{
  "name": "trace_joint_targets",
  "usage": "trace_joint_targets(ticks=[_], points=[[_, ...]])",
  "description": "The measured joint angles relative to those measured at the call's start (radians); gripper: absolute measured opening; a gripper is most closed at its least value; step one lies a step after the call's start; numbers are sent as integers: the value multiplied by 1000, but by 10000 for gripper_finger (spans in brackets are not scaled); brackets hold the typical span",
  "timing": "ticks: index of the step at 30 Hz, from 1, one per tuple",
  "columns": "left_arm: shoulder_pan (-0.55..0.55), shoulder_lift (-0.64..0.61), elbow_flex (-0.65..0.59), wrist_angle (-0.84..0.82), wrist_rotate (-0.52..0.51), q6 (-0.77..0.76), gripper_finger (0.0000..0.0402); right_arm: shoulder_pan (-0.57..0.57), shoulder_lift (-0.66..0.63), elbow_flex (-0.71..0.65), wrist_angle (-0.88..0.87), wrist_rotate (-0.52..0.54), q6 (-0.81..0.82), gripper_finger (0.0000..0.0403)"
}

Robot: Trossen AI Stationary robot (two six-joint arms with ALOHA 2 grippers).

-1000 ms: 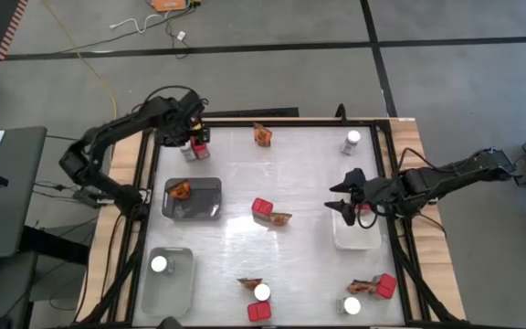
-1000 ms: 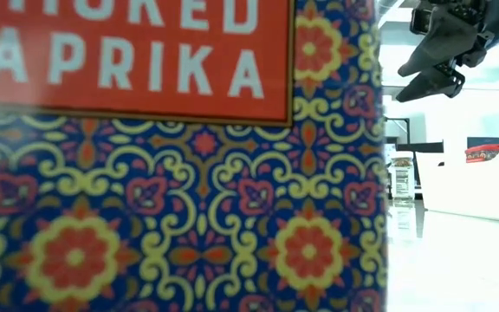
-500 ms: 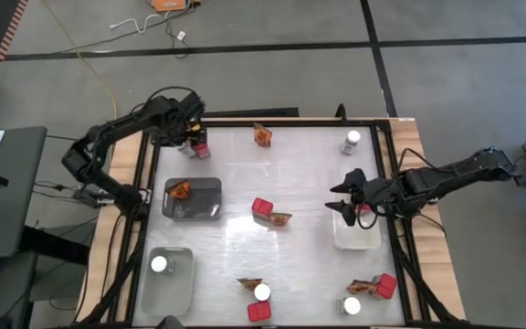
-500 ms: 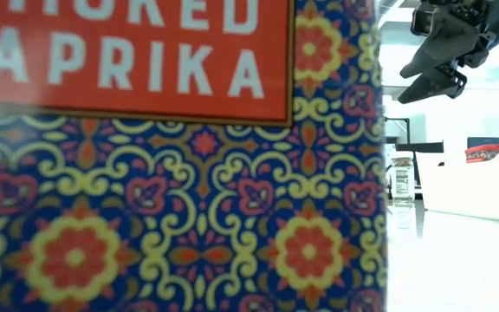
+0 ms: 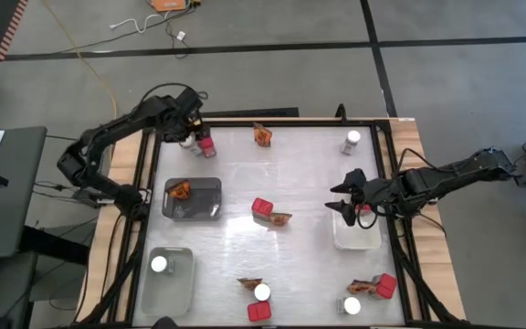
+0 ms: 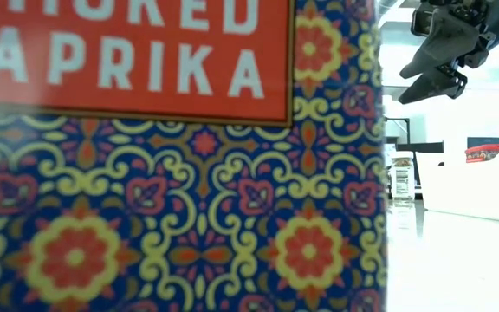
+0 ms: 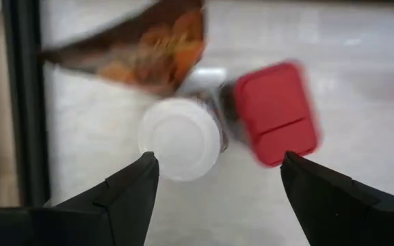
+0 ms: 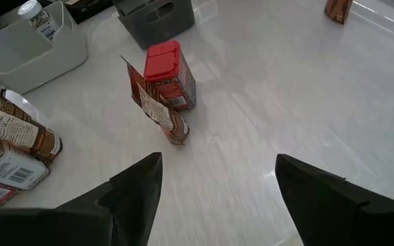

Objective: Sort spices by type
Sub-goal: Put the white spice bottle into the gray bin

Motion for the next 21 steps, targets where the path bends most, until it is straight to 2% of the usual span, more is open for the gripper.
trace_joint_targets(ticks=[6,11,15,21], points=[[0,-70,0,61,2,10,295,0,0,0,-1,0,0,311],[0,-104,0,40,2,98,295,0,0,0,-2,0,0,311],[3,-106,2,2,1,34,295,0,0,0,-1,0,0,311],[6,-62,2,-8,-7,24,295,0,0,0,0,0,0,311]])
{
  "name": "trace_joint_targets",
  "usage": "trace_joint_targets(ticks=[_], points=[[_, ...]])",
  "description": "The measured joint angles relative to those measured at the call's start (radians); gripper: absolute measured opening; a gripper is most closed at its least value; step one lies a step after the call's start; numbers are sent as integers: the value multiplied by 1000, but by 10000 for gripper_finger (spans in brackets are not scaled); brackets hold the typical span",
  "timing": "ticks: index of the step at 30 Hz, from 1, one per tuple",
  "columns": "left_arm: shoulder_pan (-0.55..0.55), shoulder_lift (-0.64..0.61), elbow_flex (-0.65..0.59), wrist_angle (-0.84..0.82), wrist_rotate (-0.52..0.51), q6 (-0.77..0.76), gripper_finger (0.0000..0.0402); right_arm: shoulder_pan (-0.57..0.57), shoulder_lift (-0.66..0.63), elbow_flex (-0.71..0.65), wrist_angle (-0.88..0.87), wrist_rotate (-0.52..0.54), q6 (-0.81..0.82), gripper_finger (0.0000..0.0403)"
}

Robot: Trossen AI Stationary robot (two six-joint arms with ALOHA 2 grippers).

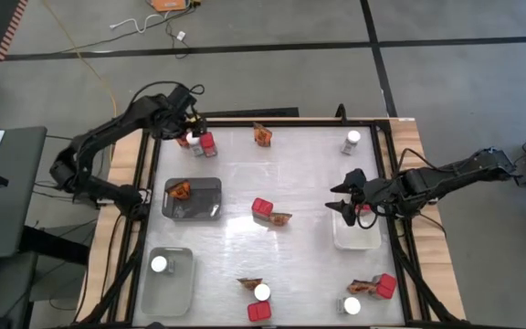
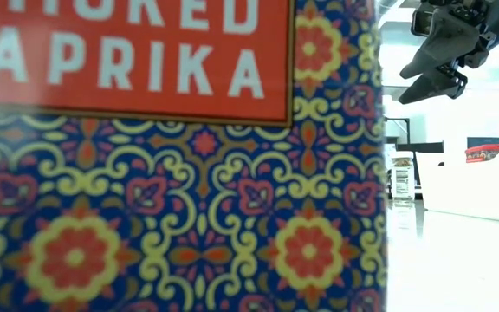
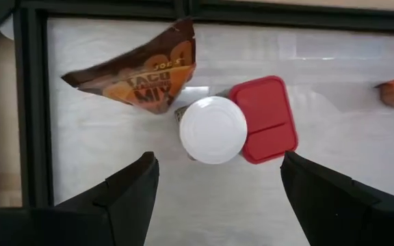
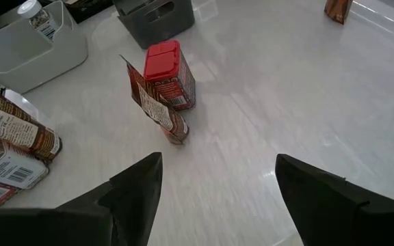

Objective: Sort spices by type
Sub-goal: Put the white spice bottle into the gray bin

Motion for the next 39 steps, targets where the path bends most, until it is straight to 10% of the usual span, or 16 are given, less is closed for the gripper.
trace_joint_targets(ticks=[39], points=[[24,212,0,31,-38,-38,295,0,0,0,-30,-13,0,311]])
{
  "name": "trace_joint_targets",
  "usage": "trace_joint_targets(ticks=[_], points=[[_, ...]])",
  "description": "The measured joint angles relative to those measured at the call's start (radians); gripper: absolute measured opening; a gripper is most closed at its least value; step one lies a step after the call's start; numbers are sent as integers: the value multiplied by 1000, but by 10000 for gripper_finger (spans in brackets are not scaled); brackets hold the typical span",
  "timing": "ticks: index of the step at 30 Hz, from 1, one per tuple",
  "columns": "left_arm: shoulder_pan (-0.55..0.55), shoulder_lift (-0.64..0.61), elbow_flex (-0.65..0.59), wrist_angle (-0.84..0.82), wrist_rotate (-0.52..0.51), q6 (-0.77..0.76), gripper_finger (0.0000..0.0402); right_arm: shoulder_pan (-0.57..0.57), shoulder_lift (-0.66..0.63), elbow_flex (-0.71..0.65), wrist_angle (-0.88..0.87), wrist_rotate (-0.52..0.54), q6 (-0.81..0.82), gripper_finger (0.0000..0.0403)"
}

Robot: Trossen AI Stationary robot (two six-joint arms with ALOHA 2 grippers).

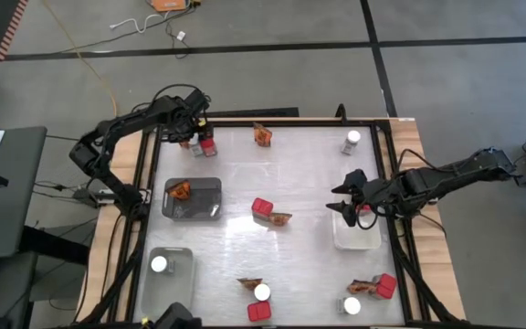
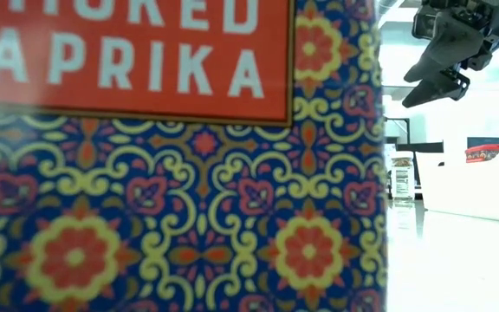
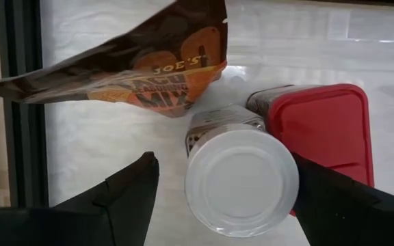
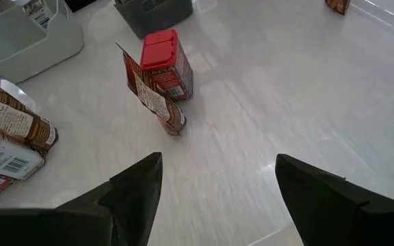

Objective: Sort spices by type
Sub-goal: Put the white spice bottle into the gray bin

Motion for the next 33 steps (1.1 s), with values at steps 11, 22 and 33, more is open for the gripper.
trace_joint_targets(ticks=[11,22,33], points=[[0,-2,1,-24,8,0,295,0,0,0,-11,0,0,311],[0,-5,0,-45,14,11,295,0,0,0,-12,0,1,311],[0,-4,-1,43,60,42,295,0,0,0,-11,0,2,311]])
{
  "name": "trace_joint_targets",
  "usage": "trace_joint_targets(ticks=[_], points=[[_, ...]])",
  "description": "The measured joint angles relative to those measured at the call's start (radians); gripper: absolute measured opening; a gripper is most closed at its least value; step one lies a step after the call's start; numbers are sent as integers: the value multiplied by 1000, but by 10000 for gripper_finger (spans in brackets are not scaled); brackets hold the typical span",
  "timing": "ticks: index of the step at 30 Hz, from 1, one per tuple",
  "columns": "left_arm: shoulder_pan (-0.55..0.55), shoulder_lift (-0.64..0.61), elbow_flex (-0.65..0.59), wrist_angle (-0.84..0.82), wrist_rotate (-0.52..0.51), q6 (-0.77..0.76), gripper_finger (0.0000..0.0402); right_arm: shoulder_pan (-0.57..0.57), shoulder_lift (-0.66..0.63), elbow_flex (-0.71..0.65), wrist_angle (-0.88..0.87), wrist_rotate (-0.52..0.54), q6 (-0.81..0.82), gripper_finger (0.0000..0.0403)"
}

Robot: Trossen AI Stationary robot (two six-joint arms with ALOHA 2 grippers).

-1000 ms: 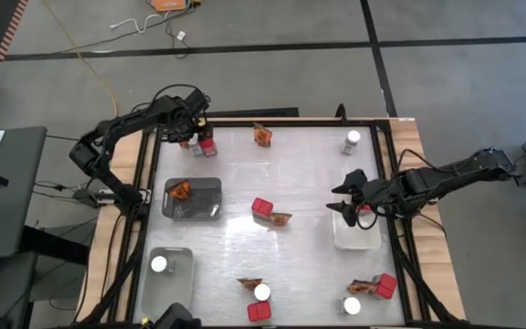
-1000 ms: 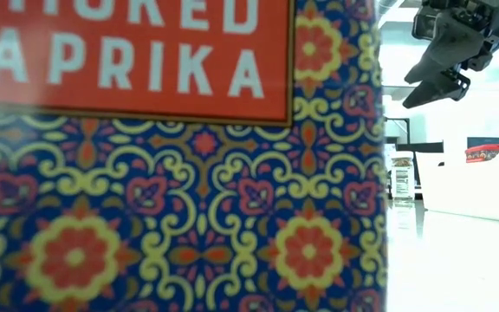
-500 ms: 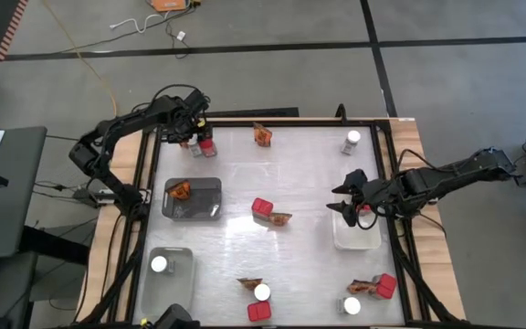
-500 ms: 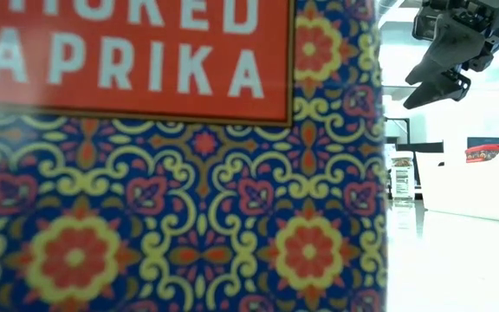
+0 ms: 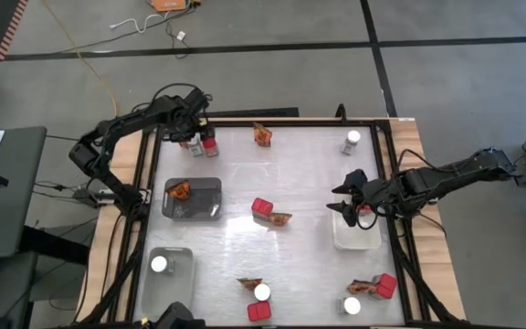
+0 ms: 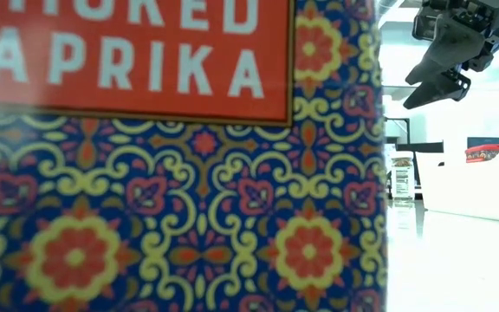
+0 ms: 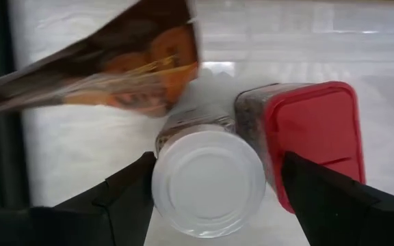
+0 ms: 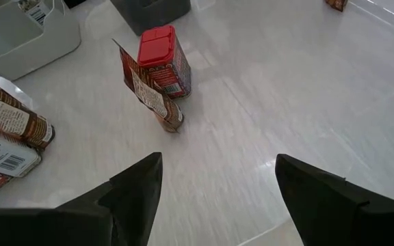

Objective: Sort spices by type
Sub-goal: Put the white spice bottle into the gray bin

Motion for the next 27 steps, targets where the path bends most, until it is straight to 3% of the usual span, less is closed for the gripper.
trace_joint_targets(ticks=[27], points=[[17,-27,0,-44,-23,-6,295,0,0,0,0,0,6,311]])
